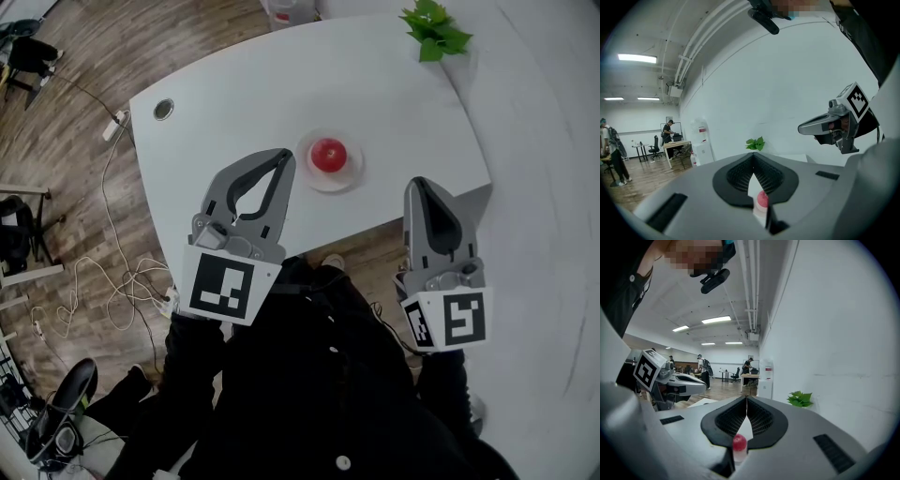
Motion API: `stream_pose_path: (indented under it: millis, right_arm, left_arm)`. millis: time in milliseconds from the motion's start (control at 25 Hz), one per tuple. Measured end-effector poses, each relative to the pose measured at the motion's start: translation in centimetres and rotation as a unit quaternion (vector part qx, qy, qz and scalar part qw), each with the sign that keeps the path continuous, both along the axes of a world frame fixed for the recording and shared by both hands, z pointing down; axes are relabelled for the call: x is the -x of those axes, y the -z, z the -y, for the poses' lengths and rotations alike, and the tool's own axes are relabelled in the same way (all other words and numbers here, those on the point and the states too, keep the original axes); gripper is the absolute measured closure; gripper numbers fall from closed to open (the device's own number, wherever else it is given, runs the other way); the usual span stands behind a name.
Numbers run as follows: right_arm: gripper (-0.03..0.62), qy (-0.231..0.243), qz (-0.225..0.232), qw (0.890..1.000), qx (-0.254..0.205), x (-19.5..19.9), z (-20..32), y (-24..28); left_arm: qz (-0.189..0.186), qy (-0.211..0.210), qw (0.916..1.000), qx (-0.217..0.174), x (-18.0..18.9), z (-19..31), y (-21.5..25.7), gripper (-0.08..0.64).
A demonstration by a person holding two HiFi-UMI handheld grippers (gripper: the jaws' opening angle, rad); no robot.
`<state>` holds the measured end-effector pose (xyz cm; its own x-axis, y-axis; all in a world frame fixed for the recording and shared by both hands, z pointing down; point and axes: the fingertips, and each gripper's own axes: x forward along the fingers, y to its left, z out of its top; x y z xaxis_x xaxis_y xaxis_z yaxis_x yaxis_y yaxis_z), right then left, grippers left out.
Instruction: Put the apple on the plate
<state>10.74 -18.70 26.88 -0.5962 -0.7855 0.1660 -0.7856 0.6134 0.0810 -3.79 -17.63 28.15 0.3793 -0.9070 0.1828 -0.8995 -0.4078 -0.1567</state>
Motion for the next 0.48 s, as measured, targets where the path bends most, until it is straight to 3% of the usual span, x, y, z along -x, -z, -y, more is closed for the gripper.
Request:
stream_pose_path:
  millis: [480]
  right_arm:
    - [0.551,-0.004,-0.009,1.000,0.004,-0.04,0.09,-0.44]
  left_arm:
    - [-0.007,-0.005,0.9999,0.008,-0.34,0.01,-0.60,0.546]
